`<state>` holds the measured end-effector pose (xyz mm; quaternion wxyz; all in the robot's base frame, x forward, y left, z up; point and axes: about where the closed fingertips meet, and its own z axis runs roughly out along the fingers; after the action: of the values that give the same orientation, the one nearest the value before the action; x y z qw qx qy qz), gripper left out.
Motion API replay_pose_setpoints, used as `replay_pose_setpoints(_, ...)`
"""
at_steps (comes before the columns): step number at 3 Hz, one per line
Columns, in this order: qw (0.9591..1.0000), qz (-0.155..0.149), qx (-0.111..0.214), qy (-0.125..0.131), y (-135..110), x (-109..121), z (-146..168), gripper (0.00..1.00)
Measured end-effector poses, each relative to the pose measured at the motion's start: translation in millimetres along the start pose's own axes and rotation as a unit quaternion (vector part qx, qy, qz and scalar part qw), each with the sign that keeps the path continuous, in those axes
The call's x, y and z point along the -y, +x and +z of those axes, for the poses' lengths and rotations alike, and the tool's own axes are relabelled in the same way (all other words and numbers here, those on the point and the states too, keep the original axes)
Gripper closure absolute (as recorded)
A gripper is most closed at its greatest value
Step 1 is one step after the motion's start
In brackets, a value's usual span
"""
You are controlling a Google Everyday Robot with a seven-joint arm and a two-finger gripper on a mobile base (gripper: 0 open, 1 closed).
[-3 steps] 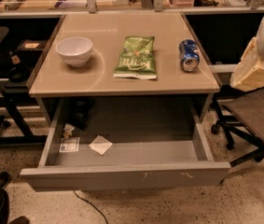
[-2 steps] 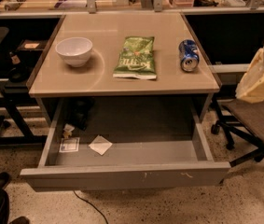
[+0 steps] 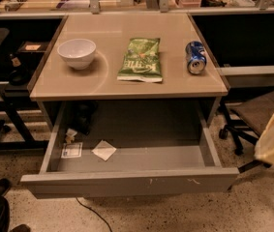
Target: Close top drawer
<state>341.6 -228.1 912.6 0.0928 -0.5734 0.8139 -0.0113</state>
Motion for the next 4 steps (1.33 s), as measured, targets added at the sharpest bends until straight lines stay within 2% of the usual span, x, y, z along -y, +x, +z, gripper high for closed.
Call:
replay_pose_setpoints(1, 0.9979, -0.001, -0.023, -0.061, 14, -51, 43, 1.0)
replay_pose_setpoints(2, 0.9979, -0.001, -0.023, -0.061, 14, -51, 43, 1.0)
replay_pose_setpoints(3, 0.9959, 0.0, -0.015, -0.089, 14, -70, 70, 1.0)
replay_pose_setpoints(4, 0.9919, 0.011, -0.006, -0.126, 9, -97, 122, 1.0)
